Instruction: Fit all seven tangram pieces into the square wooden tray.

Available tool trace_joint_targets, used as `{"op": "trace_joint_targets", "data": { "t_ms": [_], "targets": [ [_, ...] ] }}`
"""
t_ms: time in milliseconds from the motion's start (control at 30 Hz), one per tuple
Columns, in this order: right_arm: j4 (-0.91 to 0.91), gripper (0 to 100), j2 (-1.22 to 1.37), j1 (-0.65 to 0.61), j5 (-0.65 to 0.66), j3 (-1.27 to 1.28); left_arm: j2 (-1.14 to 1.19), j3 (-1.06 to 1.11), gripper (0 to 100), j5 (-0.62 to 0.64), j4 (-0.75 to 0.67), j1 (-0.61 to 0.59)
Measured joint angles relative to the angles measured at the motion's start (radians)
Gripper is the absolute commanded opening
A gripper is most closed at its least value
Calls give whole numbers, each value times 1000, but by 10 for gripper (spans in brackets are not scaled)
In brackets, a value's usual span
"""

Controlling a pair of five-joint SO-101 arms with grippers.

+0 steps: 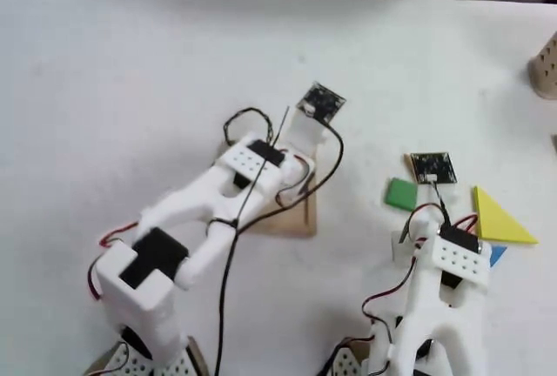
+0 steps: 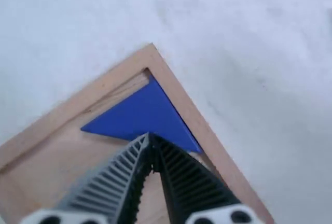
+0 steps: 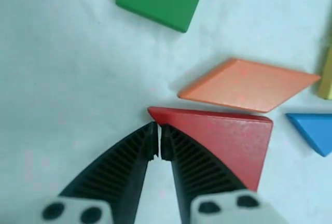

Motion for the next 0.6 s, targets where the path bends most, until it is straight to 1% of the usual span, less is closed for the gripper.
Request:
{"op": "trace_joint_targets", "data": {
  "t_ms": [133,200,367,600],
  "targets": [
    [0,18,0,0,0,0,-6,0,23,0,72,14],
    [0,18,0,0,0,0,3,0,23,0,74,14],
    [0,18,0,0,0,0,95,-91,23,0,74,11],
    [0,18,0,0,0,0,115,-126,23,0,75,9]
  ]
}}
